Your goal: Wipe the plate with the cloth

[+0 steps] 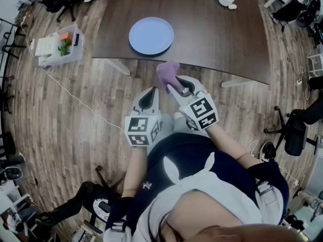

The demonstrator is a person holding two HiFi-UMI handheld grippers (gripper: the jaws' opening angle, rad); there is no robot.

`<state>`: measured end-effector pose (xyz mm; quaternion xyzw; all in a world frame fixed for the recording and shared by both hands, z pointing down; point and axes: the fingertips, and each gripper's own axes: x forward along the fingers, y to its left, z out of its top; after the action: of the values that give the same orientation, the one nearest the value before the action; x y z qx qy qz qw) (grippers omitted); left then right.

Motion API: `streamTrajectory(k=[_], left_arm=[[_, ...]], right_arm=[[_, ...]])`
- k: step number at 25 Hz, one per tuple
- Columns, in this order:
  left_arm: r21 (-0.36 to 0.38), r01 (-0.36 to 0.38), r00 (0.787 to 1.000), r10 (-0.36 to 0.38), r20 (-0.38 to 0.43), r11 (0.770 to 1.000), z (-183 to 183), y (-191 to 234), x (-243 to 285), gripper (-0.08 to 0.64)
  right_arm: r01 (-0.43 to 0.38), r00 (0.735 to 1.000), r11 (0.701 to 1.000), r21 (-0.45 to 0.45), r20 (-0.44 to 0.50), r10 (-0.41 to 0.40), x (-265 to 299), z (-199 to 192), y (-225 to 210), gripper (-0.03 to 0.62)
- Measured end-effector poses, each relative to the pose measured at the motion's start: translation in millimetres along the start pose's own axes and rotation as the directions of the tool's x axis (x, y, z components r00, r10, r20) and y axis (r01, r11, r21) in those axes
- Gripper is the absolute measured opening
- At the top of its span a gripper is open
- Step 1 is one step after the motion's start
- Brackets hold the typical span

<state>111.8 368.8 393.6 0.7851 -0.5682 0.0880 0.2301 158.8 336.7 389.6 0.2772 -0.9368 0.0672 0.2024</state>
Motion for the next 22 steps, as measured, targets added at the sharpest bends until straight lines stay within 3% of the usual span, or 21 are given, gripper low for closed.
streamTrajectory(k=[8, 16, 22], left_arm=[[-0.005, 0.028, 1.000, -0.028, -0.002, 1.000, 12, 49, 2, 0.006], [0.051, 0.074, 0.996, -0.071, -0.045, 0.996, 7, 88, 11, 0.006], [0.040, 0.107, 0.992, -0.104, -0.068, 0.993, 2, 93, 20, 0.006]], right_arm=[[0.023, 0.999, 1.000, 0.011, -0.039, -0.023, 45, 9, 9, 0.110], [0.108, 0.993, 0.993, 0.043, -0.061, -0.105, 79, 10, 10, 0.112], [0.139, 0.987, 0.989, 0.054, -0.085, -0.134, 81, 6, 3, 0.113]])
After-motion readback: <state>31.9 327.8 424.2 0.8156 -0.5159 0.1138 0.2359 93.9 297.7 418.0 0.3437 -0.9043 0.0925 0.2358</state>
